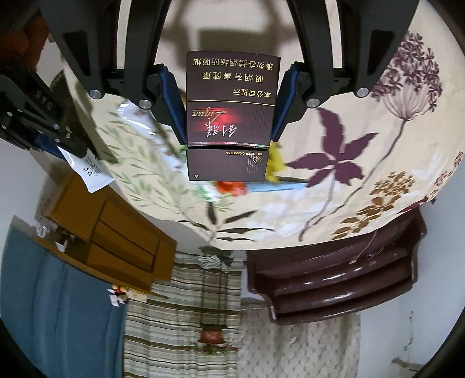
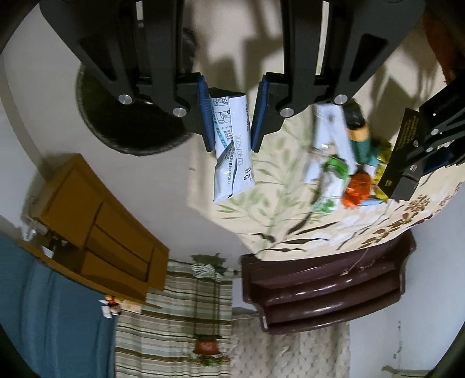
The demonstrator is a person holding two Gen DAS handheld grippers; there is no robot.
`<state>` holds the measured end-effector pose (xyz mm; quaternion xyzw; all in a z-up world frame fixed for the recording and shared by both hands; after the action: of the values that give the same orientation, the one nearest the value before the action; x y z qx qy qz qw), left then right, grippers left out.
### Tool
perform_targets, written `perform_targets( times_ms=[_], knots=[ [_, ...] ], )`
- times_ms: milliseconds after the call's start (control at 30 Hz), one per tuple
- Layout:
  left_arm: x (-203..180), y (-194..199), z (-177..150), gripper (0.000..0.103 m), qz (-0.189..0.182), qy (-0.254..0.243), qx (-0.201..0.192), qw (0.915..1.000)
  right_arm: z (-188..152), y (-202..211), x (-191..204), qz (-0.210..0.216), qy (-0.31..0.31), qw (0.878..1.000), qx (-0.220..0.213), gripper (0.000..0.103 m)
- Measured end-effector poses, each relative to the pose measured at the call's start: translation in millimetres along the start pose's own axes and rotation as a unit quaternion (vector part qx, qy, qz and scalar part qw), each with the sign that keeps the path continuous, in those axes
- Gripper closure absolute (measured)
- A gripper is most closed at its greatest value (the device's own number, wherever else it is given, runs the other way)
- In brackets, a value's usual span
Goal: Collect trash
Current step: 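Carry the white tube and cigarette pack over the black bin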
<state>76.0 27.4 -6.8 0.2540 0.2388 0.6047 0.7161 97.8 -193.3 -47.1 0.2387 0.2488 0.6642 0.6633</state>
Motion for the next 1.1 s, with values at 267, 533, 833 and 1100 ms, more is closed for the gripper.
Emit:
perform_targets(
  times_ms=[267, 533, 833, 1100],
  knots=[
    [-51.6, -9.8, -2.6, 0.047, -0.032, -0.025, 0.007, 0.9991, -15.9, 10.0, -54.5, -0.043, -0.032, 0.999, 0.001, 0.078],
    [-107.6, -16.7, -0.5, 0.047, -0.062, -0.066, 0.000, 0.9959, -28.9, 15.6, -95.8, -0.077, -0.053, 0.996, -0.002, 0.078],
    [-157.5, -37.9, 4.3, 0.047, -0.071, -0.096, 0.004, 0.9929, -35.3, 10.7, -127.7, -0.092, -0.073, 0.993, -0.005, 0.078],
    [-186.9, -53.7, 8.7, 0.047, -0.073, -0.115, 0.009, 0.9907, -37.9, 4.0, -147.5, -0.097, -0.088, 0.991, -0.004, 0.077]
  ],
)
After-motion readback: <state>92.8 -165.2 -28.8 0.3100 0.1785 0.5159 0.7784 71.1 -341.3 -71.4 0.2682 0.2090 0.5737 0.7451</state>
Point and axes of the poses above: each gripper's, at about its wrist camera, not at the fingertips, and y roughly against the way its jaws point, x to its left, z to its top, the point moved 1 cm from there along -y, roughly the way its jaws point, and after that the axes turned 1 degree about -x, right-handed, at the moved point
